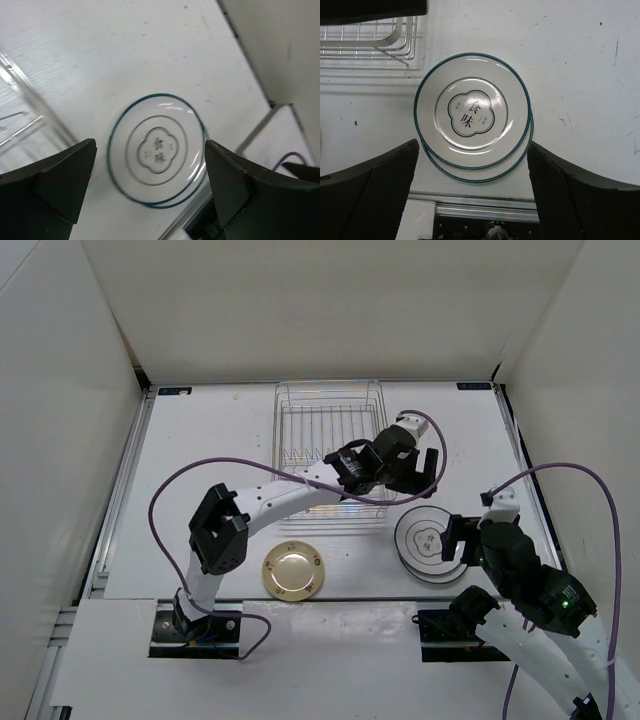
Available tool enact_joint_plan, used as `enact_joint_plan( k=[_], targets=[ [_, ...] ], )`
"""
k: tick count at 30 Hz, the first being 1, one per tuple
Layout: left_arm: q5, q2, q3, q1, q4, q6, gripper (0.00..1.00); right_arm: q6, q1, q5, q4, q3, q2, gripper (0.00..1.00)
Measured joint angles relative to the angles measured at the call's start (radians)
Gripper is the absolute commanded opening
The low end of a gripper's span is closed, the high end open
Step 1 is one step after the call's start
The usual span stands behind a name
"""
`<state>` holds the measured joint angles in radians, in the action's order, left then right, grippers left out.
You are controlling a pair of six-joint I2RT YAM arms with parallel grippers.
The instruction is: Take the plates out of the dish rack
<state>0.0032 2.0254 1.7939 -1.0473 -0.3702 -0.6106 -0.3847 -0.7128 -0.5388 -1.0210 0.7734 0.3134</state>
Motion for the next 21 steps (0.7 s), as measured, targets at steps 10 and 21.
enact_joint_plan(
  k=[10, 21],
  targets=[
    [-0.385, -0.407, -0.324, -0.034, -0.232, 0.313, 1.0, -0.003, 0.0, -0.014, -0.002, -0.003, 0.076, 0.9],
    [-0.769, -1.447, -1.028, -0.029, -0.272, 0.55, 1.0, -0.004, 0.0, -0.014, -0.008, -0.003, 0.106, 0.9]
  ],
)
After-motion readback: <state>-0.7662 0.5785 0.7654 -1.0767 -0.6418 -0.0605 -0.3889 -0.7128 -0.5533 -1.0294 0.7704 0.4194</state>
